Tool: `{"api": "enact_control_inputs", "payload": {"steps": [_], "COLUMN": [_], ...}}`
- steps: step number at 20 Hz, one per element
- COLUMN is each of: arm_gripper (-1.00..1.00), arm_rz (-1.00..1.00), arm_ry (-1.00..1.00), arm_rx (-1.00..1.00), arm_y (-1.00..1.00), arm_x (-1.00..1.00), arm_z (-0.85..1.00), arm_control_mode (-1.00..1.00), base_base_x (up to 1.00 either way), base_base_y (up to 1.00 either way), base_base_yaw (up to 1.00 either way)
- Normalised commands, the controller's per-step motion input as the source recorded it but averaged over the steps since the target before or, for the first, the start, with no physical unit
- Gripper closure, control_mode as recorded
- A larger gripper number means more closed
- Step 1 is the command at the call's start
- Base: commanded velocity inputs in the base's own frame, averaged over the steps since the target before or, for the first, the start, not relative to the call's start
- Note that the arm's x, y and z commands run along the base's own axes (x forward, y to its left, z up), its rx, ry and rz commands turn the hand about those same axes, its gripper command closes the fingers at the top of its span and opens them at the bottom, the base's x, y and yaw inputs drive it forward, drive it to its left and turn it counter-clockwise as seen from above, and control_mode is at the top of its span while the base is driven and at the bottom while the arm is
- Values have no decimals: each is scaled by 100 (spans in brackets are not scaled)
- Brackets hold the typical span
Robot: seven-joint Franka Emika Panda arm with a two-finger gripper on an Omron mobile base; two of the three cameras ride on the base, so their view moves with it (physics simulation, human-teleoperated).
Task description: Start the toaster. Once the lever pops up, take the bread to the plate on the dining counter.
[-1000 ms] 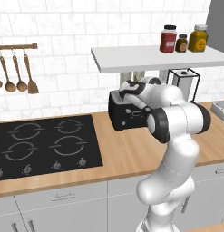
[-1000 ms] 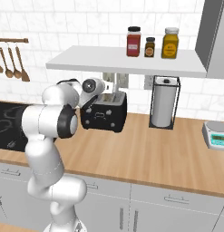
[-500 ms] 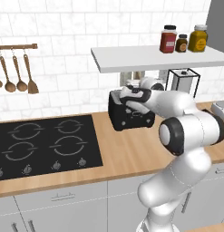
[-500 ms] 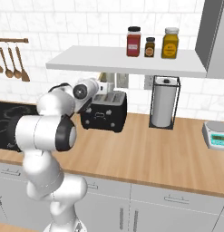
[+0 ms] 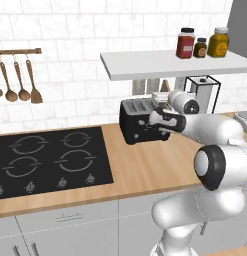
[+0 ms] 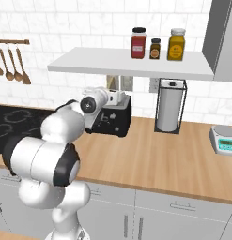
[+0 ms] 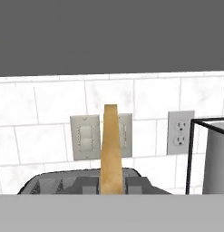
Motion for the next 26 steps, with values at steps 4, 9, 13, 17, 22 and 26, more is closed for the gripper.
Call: {"api": "enact_control_inputs", "payload": {"steps": [4,9,13,17,22,26], "arm_gripper": [100,100,100,100,100,100], "arm_rz": [-4,-7,-7,-2,0,2], "arm_ry": [27,33,29,18,2,0], "arm_rx": [0,0,0,0,1,1], "arm_y": [-7,0,0,2,21,46], "arm_x": [-79,-83,-78,-80,-86,-63], "arm_z": [37,30,28,9,0,0], "arm_control_mode": [-100,-100,-100,-100,-100,-100], "base_base_x": [0,0,0,0,0,0], "base_base_y": [0,0,0,0,0,0], "base_base_yaw": [0,0,0,0,0,0]}}
